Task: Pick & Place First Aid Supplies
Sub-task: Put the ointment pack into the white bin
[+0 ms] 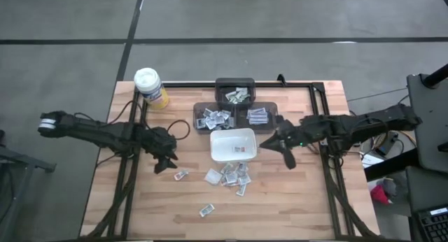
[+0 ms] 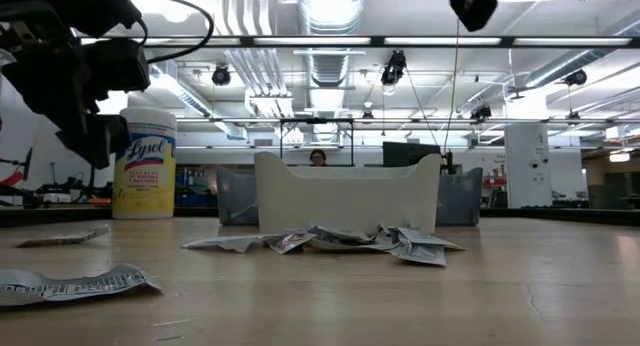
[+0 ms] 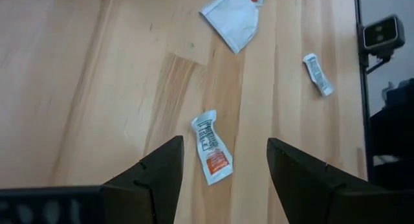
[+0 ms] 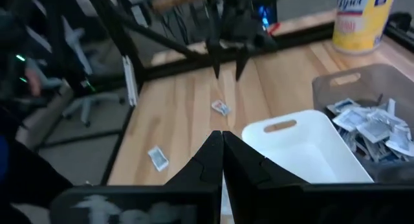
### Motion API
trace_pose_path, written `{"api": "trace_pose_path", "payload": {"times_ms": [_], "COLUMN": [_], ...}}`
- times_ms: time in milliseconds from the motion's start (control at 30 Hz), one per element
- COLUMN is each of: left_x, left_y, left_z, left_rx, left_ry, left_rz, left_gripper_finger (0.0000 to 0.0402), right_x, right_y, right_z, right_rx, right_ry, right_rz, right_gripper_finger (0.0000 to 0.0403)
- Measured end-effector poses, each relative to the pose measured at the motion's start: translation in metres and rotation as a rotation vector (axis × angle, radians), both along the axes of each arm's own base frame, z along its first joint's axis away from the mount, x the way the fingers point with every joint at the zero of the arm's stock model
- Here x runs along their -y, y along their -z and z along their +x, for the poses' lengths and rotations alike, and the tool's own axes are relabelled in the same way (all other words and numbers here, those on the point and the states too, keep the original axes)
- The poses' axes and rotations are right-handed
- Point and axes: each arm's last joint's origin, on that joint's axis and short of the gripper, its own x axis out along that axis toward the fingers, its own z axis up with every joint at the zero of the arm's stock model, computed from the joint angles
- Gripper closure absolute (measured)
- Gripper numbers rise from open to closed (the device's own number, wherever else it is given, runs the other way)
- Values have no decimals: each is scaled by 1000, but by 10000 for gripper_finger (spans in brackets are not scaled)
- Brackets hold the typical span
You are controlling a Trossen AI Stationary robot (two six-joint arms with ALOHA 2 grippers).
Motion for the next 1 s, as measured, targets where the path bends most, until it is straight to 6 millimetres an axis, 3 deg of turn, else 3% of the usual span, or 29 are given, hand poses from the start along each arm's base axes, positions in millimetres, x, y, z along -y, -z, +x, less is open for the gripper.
{"api": "trace_pose_path", "payload": {"times_ms": [333,533,733,1000], "left_x": [0,-1,5,16], "left_y": [0,4,6,-5], "left_z": [0,3,14,43], "left_rx": [-36,-93,-162,-273], "left_ry": [-90,-178,-185,-177], "left_rz": [-64,-105,-104,47], "left_gripper_finger": [186,186,186,186], "right_x": [9,14,16,18], "right_y": [33,47,67,86], "right_z": [-53,-76,-90,-98], "right_rx": [132,311,435,489], "right_ry": [10,3,3,4], "right_rz": [78,98,138,177], "right_gripper_finger": [394,394,394,394]}}
